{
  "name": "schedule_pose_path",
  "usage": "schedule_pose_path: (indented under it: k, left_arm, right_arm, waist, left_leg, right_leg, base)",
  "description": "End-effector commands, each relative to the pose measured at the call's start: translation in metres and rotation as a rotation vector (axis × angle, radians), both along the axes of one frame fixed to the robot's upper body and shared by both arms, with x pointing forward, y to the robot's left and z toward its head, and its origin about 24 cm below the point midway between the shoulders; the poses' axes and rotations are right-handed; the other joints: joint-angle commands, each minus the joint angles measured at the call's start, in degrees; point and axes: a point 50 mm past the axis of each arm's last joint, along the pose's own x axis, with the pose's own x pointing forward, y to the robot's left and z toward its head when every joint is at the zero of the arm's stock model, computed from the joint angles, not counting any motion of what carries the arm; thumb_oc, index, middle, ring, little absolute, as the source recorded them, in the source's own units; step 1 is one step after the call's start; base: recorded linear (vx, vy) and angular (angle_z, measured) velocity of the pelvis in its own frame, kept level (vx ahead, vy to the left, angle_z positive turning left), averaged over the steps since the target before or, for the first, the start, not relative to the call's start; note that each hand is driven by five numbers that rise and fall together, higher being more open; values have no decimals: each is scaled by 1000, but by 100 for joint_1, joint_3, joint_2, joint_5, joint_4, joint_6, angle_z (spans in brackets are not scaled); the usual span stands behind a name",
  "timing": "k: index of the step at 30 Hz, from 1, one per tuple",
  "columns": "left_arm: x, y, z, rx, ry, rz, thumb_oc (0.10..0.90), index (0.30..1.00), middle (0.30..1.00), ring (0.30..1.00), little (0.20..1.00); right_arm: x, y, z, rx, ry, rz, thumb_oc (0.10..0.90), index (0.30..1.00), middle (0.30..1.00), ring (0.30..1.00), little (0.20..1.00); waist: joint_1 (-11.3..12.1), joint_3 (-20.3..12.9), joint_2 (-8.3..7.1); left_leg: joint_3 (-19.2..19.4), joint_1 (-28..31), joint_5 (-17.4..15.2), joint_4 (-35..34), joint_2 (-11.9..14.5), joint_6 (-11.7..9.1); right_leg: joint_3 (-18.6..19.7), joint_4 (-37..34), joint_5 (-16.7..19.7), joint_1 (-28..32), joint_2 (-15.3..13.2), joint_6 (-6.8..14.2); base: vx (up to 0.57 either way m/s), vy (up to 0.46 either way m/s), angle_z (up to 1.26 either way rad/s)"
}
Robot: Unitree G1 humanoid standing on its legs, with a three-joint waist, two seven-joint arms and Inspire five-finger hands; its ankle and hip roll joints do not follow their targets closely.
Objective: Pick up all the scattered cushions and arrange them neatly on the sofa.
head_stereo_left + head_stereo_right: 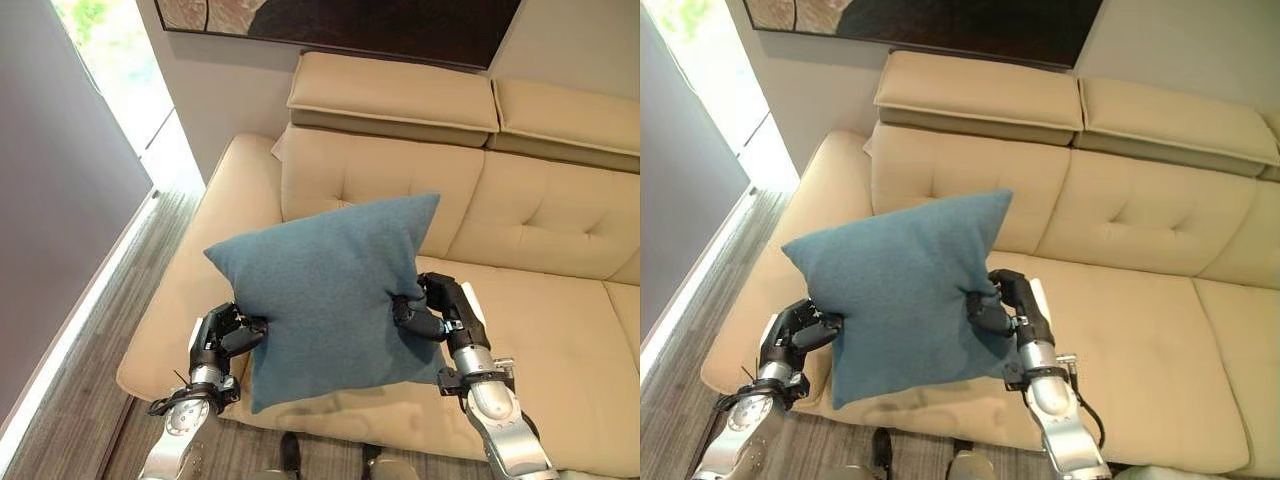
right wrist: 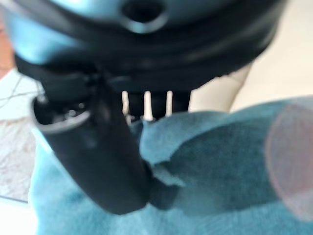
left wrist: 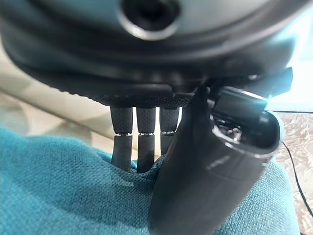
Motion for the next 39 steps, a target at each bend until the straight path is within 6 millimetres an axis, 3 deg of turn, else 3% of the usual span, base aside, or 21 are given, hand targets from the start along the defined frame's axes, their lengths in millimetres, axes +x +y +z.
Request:
schedule_pose_path:
  k: [1, 8, 14, 16, 20, 24, 26, 28, 29, 31, 32, 35, 37, 39]
  left_arm:
    - [29, -42, 83, -21, -459, -200, 400, 300, 300, 300, 300]
    - [49, -46, 106, 89, -555, -182, 400, 300, 300, 300, 300]
    - [72, -55, 123, 151, -626, -108, 400, 300, 300, 300, 300]
    - [88, -67, 139, 176, -675, -108, 400, 300, 300, 300, 300]
    - [112, -81, 183, 320, -831, -49, 400, 300, 300, 300, 300]
    - [125, -88, 218, 408, -939, 1, 400, 300, 300, 300, 300]
    - [128, -89, 228, 423, -964, 10, 400, 300, 300, 300, 300]
    - [140, -93, 262, 509, -1035, 32, 400, 300, 300, 300, 300]
    - [140, -93, 264, 508, -1038, 33, 400, 300, 300, 300, 300]
    - [148, -95, 309, 579, -1115, 73, 400, 300, 300, 300, 300]
    - [148, -95, 310, 578, -1118, 74, 400, 300, 300, 300, 300]
    - [151, -104, 344, 654, -1168, 78, 400, 300, 300, 300, 300]
    - [150, -107, 353, 689, -1187, 79, 400, 300, 300, 300, 300]
    - [147, -120, 387, 775, -1245, 85, 400, 300, 300, 300, 300]
  right_arm:
    - [14, 22, 61, 11, -338, 125, 400, 300, 300, 300, 300]
    - [22, 24, 66, 1, -357, 126, 400, 300, 300, 300, 300]
    - [43, 35, 86, 31, -466, 71, 400, 300, 300, 300, 300]
    - [58, 42, 103, 27, -544, 32, 400, 300, 300, 300, 300]
    - [79, 53, 139, 14, -731, -89, 400, 300, 300, 300, 300]
    - [93, 57, 177, -74, -874, -169, 400, 300, 300, 300, 300]
    - [96, 58, 185, -84, -895, -181, 400, 300, 300, 300, 300]
    - [106, 62, 218, -115, -975, -209, 400, 300, 300, 300, 300]
    - [106, 62, 219, -115, -978, -209, 400, 300, 300, 300, 300]
    - [112, 64, 259, -167, -1064, -246, 400, 300, 300, 300, 300]
    - [112, 64, 260, -167, -1067, -246, 400, 300, 300, 300, 300]
    - [115, 69, 290, -194, -1118, -281, 400, 300, 300, 300, 300]
    - [116, 69, 297, -205, -1131, -297, 400, 300, 300, 300, 300]
    - [118, 72, 318, -220, -1161, -335, 400, 300, 300, 300, 300]
  waist:
    - [-106, -612, -32]
    - [-231, -572, 54]
    - [-290, -453, 214]
    - [-297, -388, 287]
    - [-286, -283, 392]
    - [-234, -154, 459]
    - [-228, -124, 465]
    - [-213, 0, 486]
    - [-213, 14, 485]
    - [-188, 127, 517]
    - [-188, 139, 517]
    - [-193, 259, 579]
    - [-194, 279, 601]
    - [-237, 323, 670]
  left_leg:
    - [-177, 91, -1112, 589, 90, -72]
    - [-168, -11, -1001, 404, 210, -204]
    - [-199, -539, -766, 221, 236, -209]
    - [-234, -775, -606, 76, 229, -227]
    - [-333, -1215, -379, -70, 193, -260]
    - [-435, -1536, -268, -106, 172, -299]
    - [-462, -1624, -219, -115, 172, -303]
    - [-526, -1827, -154, -113, 166, -337]
    - [-527, -1831, -153, -111, 165, -337]
    - [-585, -2092, -44, -134, 133, -385]
    - [-586, -2098, -42, -132, 133, -385]
    - [-590, -2237, 28, -146, 139, -431]
    - [-592, -2286, 48, -146, 134, -444]
    - [-598, -2469, 82, -146, 104, -490]
  right_leg:
    - [-154, -46, -373, 110, 217, 77]
    - [-222, -397, -305, 81, 339, 29]
    - [-194, -353, -288, -484, 390, -16]
    - [-192, -323, -259, -775, 395, -12]
    - [-202, -238, -211, -1243, 367, -17]
    - [-234, -126, -215, -1574, 335, -24]
    - [-226, -105, -195, -1667, 323, -32]
    - [-207, -21, -194, -1889, 327, -33]
    - [-207, -13, -197, -1895, 325, -33]
    - [-221, 47, -167, -2163, 327, -15]
    - [-222, 52, -168, -2170, 326, -15]
    - [-239, 142, -174, -2365, 311, 0]
    - [-225, 148, -173, -2411, 311, 2]
    - [-235, 115, -114, -2556, 306, 35]
  base:
    - [151, -102, 1]
    - [49, -74, -5]
    - [-61, 0, -5]
    - [-76, 6, 4]
    - [-80, 12, 9]
    - [-44, -10, 17]
    - [-36, -18, 15]
    - [-41, -21, 5]
    - [-48, -26, 3]
    - [-63, -31, 11]
    - [-42, -17, 13]
    - [-45, -1, 6]
    - [-17, -3, 0]
    - [-43, -15, 2]
